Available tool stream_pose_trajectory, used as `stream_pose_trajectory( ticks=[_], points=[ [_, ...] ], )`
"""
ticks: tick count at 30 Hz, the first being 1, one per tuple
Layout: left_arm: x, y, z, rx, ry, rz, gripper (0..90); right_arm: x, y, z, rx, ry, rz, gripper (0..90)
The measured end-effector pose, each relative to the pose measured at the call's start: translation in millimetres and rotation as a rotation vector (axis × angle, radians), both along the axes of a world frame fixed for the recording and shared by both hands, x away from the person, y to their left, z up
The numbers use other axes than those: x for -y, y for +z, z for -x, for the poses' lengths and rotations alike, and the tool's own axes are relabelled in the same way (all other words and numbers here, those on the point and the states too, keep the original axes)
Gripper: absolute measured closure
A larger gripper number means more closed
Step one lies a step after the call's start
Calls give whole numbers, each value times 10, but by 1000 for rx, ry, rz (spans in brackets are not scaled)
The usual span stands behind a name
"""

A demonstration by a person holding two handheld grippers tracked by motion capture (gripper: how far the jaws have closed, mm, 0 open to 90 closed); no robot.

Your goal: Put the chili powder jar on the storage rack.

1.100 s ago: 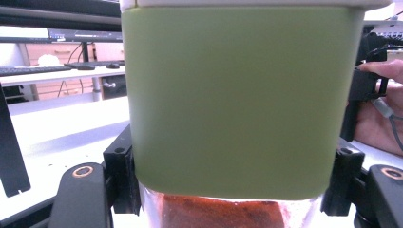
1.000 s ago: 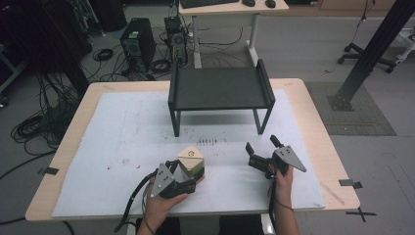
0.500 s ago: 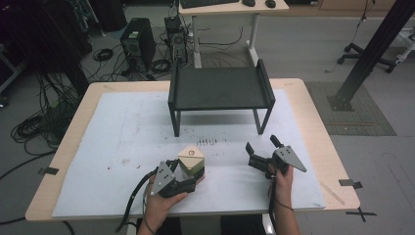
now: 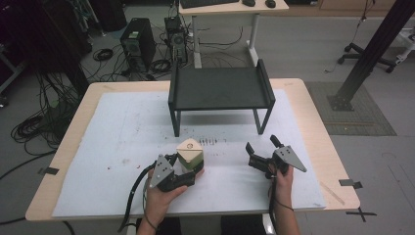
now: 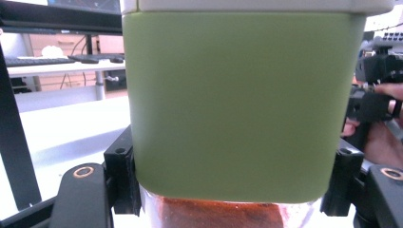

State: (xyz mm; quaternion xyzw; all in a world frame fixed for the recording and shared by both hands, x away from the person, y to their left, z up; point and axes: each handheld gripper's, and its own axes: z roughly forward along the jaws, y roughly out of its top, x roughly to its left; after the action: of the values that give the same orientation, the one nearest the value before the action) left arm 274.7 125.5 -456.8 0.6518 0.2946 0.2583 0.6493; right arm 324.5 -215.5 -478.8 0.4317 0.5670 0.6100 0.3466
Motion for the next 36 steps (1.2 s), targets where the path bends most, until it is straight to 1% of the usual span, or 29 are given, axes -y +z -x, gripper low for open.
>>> stream_pose_trajectory(
  ticks=[2, 3, 5, 7, 9, 10, 12, 14, 15, 18, 19, 20, 23, 27, 30, 31, 32, 33, 34, 36],
  points=[
    [-3, 38, -16, 4, 0, 6, 287, 0, 0, 0, 0, 0, -1, 3],
    [-9, 75, -34, 3, -3, 19, 288, 1, 0, 1, 1, -1, -2, 3],
    [-10, 94, -40, 5, -3, 22, 287, 0, 0, 2, 0, -1, -2, 2],
    [-8, 164, -62, 14, -5, 25, 288, 1, 0, 2, 1, -1, -2, 3],
    [-8, 179, -67, 16, -6, 25, 287, 1, -1, 1, 1, -2, -2, 3],
    [-6, 227, -85, 25, -6, 21, 287, 1, 0, 2, 1, -1, -3, 3],
    [-4, 243, -91, 26, -7, 22, 288, 1, -1, 2, 1, -1, -3, 2],
    [-2, 287, -108, 29, -6, 22, 287, 3, -1, 2, 2, -2, -3, 3],
    [-1, 335, -122, 32, -4, 22, 288, 3, -1, 2, 3, -2, -5, 3],
    [-1, 387, -138, 33, -2, 25, 288, 4, -1, 2, 3, -3, -6, 3],
    [-4, 455, -158, 35, 0, 32, 288, 4, -1, 2, 3, -2, -6, 3],
    [-4, 455, -158, 35, 0, 32, 288, 4, -1, 2, 3, -2, -6, 3],
    [-8, 526, -179, 38, 4, 33, 288, 5, -1, 2, 3, -3, -8, 3],
    [-14, 626, -217, 32, 8, 39, 288, 6, -1, 2, 3, -3, -10, 3],
    [-13, 697, -248, 31, 13, 30, 288, 7, -2, 3, 3, -4, -11, 2],
    [-13, 748, -270, 31, 15, 35, 288, 7, -2, 2, 3, -3, -12, 3],
    [-13, 748, -270, 31, 15, 35, 288, 7, -2, 2, 3, -3, -12, 3],
    [-14, 807, -294, 35, 17, 42, 288, 6, -2, 4, 3, -4, -15, 3],
    [-14, 807, -294, 35, 17, 42, 288, 6, -2, 4, 3, -4, -15, 3],
    [-17, 870, -322, 39, 17, 46, 288, 7, -2, 2, 4, -3, -13, 3]
  ],
)
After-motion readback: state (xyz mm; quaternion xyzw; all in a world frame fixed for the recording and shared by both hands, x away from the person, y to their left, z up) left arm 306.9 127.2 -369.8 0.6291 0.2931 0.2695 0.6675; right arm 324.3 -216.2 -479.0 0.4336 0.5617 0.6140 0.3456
